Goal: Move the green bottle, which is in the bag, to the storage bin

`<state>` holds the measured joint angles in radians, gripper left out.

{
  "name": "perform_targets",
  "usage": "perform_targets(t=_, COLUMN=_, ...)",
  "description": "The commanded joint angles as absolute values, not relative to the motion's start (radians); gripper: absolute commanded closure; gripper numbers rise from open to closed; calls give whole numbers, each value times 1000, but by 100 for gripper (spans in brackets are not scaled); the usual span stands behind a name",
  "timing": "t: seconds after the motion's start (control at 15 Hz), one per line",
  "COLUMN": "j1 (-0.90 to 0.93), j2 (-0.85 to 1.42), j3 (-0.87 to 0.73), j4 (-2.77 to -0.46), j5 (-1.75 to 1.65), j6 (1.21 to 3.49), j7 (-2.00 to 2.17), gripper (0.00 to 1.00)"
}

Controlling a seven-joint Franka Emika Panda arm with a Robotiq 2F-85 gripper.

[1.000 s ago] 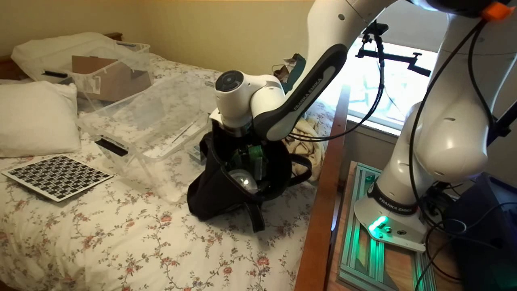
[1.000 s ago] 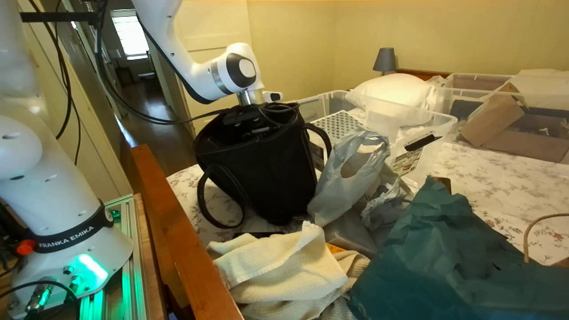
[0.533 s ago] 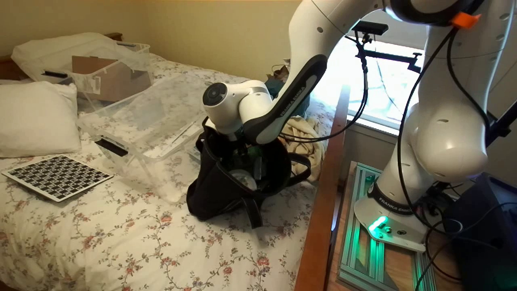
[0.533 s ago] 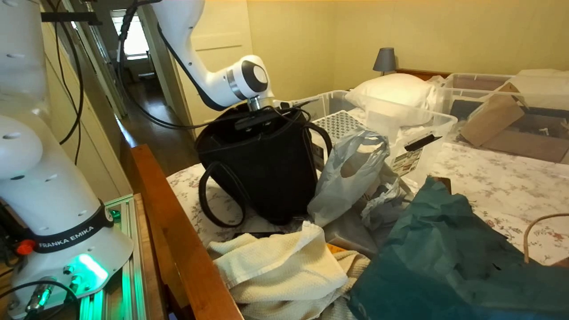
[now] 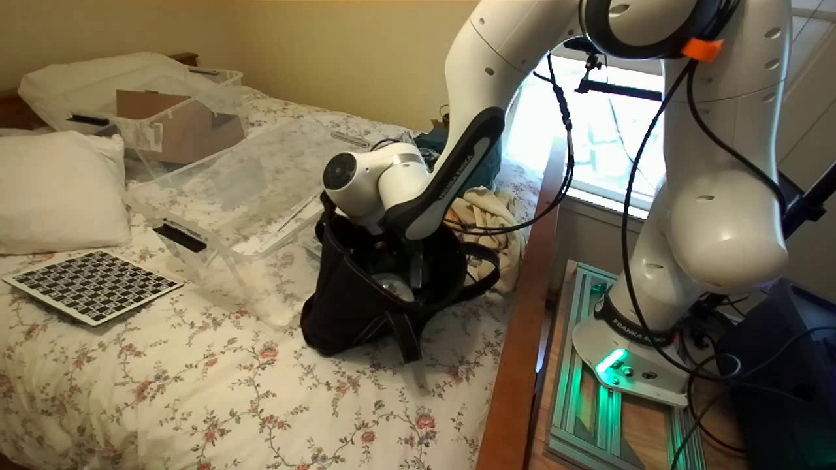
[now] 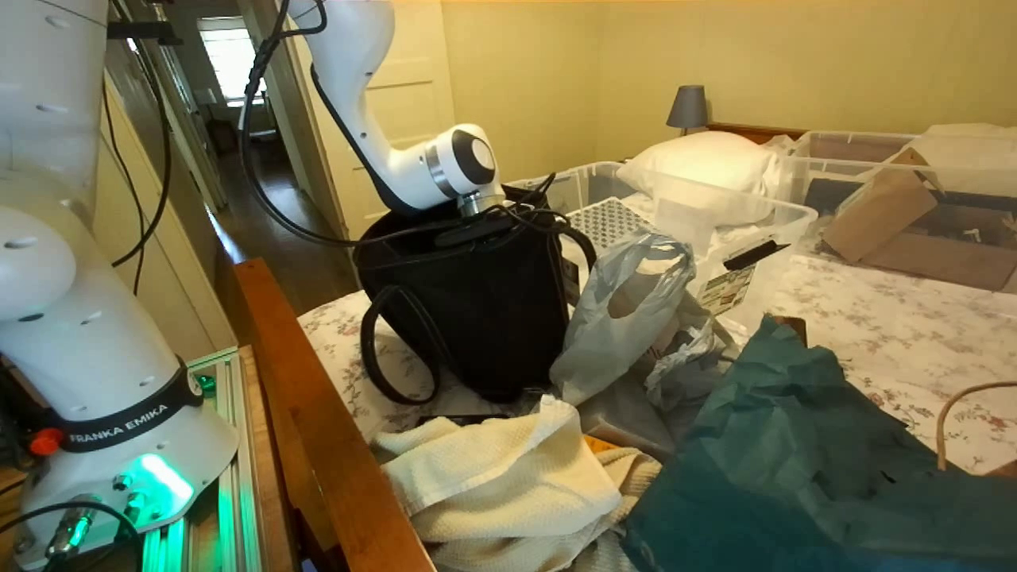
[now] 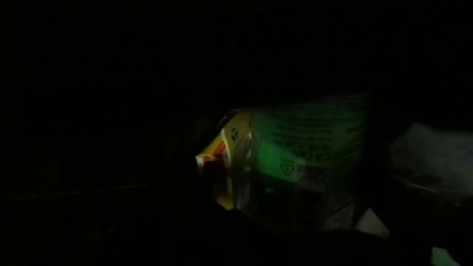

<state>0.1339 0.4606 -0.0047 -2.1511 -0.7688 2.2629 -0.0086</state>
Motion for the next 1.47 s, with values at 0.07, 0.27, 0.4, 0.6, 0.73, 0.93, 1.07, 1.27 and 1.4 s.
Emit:
perform_targets(t=0.07, j1=123, j2=535, j3=-3, j4=-2094, j5=-773, j6=2239, j7=-16, gripper=41)
perform_targets(t=0.27, j1=110, j2=519, j3=2, j4=-2107, j5=-753, j6=2249, j7=-21, gripper=58)
perform_targets(t=0.4, j1=107, j2=484, j3=5, j4=-2133, j5=-741, j6=2248, j7=-14, gripper=61)
perform_targets(t=0.6, j1=100, j2=416, j3=11, j4=-2184, j5=-725, j6=2256, j7=-1, gripper=74)
perform_targets(t=0.73, j1=98, j2=370, j3=14, j4=-2223, j5=-711, j6=2260, j7=11, gripper=79)
perform_targets(t=0.93, j1=97, j2=295, j3=16, j4=-2288, j5=-685, j6=2269, j7=27, gripper=79)
perform_targets(t=1.07, j1=99, j2=240, j3=15, j4=-2334, j5=-677, j6=2272, j7=47, gripper=79)
perform_targets(t=1.27, j1=89, j2=173, j3=17, j4=-2388, j5=-629, j6=2289, j7=67, gripper=79)
perform_targets(t=1.4, j1=77, j2=126, j3=19, j4=-2428, j5=-563, j6=2316, j7=46, gripper=79)
